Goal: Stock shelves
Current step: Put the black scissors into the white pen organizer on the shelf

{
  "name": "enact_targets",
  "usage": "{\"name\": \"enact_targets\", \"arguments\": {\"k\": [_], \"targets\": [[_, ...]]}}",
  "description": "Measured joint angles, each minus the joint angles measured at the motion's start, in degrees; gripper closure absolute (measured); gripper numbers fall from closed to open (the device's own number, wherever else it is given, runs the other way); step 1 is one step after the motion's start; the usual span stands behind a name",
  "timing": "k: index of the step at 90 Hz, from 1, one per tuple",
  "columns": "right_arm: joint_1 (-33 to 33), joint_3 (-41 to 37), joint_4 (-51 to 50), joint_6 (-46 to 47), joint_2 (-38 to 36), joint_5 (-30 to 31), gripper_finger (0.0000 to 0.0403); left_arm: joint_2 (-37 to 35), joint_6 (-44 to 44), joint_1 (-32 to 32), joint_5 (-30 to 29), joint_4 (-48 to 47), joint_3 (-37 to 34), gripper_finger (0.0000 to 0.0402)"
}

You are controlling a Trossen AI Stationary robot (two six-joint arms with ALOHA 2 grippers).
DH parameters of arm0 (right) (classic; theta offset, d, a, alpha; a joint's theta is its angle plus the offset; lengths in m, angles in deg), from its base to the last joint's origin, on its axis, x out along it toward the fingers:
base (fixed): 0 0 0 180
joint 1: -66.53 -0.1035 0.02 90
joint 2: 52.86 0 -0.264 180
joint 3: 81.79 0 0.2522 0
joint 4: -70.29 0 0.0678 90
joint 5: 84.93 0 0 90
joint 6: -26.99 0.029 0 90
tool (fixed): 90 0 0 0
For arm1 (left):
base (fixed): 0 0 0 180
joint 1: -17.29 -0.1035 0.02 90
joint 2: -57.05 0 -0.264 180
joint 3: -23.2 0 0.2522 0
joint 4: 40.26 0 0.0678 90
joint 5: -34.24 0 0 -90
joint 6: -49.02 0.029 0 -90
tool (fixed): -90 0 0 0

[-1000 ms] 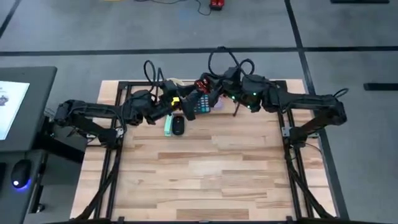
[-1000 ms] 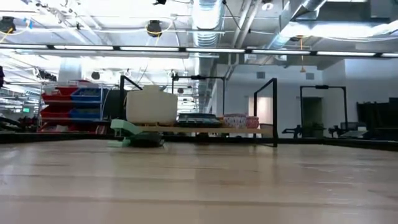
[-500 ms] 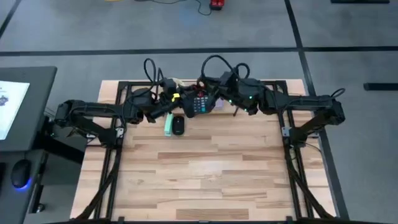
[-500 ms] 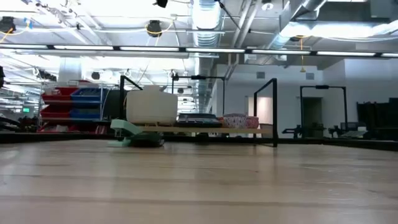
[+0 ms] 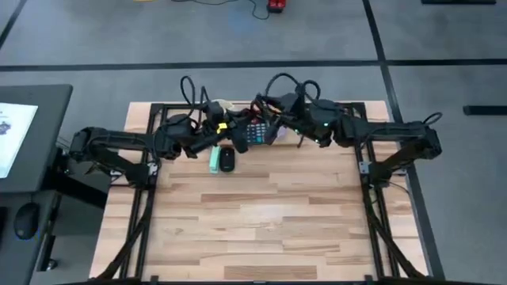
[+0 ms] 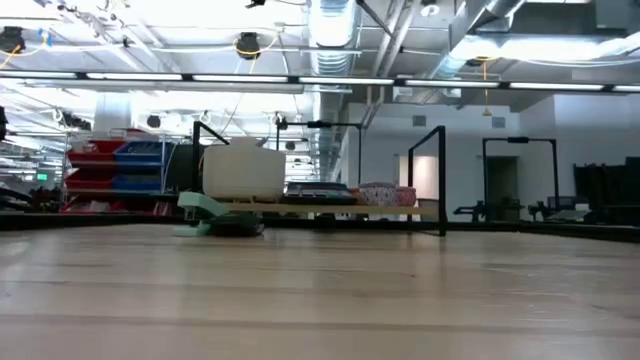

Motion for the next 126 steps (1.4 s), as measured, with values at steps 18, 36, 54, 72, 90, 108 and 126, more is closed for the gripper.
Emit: {"name": "enact_targets", "arguments": {"k": [18,36,54,72,90,108,126], "targets": [[-0.8,0.1,-0.7,-4.2,-4.4,0.4,0.0215,-1.5,4.3,1.4,-1.0,-1.4,0.0,0.0393],[-0.7,0.0,-7.3,-1.8,-9.5,0.5,0.0160,-2.3,12.4,3.3,-10.0,-4.7,0.0,0.0394],[-1.1,0.0,-21.7,5.4,-13.0,0.5,0.0161,-2.8,28.0,3.6,-22.9,-4.4,2.1,0.0394],[-1.1,0.0,-26.2,9.2,-13.5,0.5,0.0168,-3.4,31.9,-0.7,-24.6,-17.5,7.9,0.0395],[-1.1,0.0,-25.3,11.3,-12.5,0.7,0.0170,-4.4,6.3,-10.0,-16.4,-50.4,16.5,0.0395],[-0.5,0.0,-24.1,13.1,-11.0,1.0,0.0170,-4.4,-4.8,-19.5,-1.5,-69.5,19.8,0.0395],[0.8,0.0,-23.8,17.2,-8.5,1.3,0.0170,-4.3,-1.9,-21.9,-0.3,-72.7,19.5,0.0391]]}}
